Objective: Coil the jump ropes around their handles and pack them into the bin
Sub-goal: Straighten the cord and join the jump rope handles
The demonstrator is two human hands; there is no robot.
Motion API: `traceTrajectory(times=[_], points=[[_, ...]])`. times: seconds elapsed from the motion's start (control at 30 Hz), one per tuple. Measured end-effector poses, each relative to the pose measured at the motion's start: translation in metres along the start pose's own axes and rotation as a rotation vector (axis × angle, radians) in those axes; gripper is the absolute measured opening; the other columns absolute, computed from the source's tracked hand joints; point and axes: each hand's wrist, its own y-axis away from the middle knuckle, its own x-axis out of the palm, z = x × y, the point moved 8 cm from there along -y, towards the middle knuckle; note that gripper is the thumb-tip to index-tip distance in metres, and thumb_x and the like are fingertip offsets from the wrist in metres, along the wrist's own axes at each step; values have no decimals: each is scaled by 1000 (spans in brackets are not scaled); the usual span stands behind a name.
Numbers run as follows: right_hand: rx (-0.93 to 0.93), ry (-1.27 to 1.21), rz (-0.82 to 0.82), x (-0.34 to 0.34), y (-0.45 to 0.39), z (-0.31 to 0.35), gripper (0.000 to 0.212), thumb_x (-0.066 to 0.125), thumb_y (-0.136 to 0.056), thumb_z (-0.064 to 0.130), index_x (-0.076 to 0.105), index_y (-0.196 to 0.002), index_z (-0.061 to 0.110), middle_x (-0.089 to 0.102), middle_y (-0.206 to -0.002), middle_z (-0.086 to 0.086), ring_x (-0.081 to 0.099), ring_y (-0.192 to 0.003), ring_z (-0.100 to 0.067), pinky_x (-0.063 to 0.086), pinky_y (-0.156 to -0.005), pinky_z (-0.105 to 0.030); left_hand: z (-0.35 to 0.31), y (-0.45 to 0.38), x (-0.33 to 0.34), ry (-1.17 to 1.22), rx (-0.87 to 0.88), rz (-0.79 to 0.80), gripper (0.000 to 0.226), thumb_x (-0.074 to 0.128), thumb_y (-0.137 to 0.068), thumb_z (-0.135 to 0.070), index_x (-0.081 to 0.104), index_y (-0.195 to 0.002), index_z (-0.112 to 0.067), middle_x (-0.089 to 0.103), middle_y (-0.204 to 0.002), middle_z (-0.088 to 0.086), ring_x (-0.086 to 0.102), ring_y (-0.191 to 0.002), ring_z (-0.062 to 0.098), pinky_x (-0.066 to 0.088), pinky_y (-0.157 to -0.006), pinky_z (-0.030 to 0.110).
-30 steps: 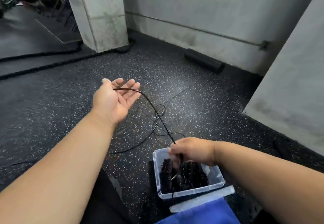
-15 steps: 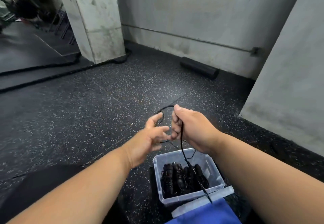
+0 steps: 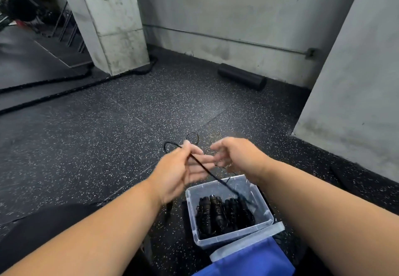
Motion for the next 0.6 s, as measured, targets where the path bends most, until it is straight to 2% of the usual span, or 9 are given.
traceTrajectory(times=[0.07, 0.13, 0.23, 0.33, 0.4, 0.5, 0.57, 0.6], points=[[65, 237, 68, 5, 2, -24, 25, 44, -101, 19, 67, -102, 8, 69, -93, -11, 58, -75, -19, 45, -72, -38, -15, -2, -11, 188, 15, -54, 45, 28, -114, -43, 59, -106, -11, 76, -113, 25, 75, -109, 39, 65, -83, 44], [184, 332, 172, 19, 9, -51, 27, 44, -104, 32, 63, -109, 14, 69, -104, -13, 60, -78, -21, 45, -73, -37, -26, -2, -18, 323, 33, -88, 45, 28, -114, -43, 59, -105, -12, 76, -112, 25, 74, -111, 41, 64, -87, 47], [307, 31, 284, 41, 14, -68, 55, 42, -101, 64, 57, -131, 21, 71, -119, -14, 70, -92, -25, 52, -84, -40, -36, -2, -23, 399, 72, -124, 46, 26, -115, -42, 59, -103, -13, 77, -105, 23, 75, -109, 40, 59, -92, 49], [288, -384, 389, 58, 14, -54, 69, 36, -99, 71, 56, -137, 17, 72, -111, -16, 69, -94, -29, 51, -84, -42, -37, -1, -22, 425, 80, -110, 46, 26, -115, -43, 59, -103, -13, 77, -103, 22, 76, -105, 39, 61, -87, 47], [272, -507, 339, 57, 12, -45, 65, 41, -100, 66, 59, -135, 14, 70, -98, -13, 66, -86, -27, 51, -74, -36, -35, 1, -20, 432, 62, -91, 46, 27, -115, -43, 59, -104, -12, 77, -104, 22, 76, -105, 38, 65, -80, 44], [135, -356, 153, 40, 2, -41, 36, 62, -95, 42, 65, -111, 10, 58, -81, -6, 52, -61, -12, 42, -54, -24, -29, 2, -19, 360, 13, -74, 46, 29, -114, -44, 61, -108, -11, 76, -110, 23, 75, -108, 39, 64, -82, 45], [8, -196, 72, 28, 1, -29, 16, 60, -89, 27, 66, -96, 15, 53, -77, -1, 42, -55, -7, 34, -50, -23, -18, -1, -28, 143, -48, -118, 48, 33, -113, -48, 64, -114, -12, 78, -114, 17, 74, -110, 33, 60, -88, 45], [-67, -121, 50, 24, 4, -17, 13, 56, -91, 20, 68, -91, 16, 53, -72, 4, 40, -56, -8, 33, -52, -25, -11, -4, -36, 2, -91, -149, 50, 36, -111, -53, 66, -118, -13, 79, -112, 12, 74, -107, 28, 58, -84, 42]])
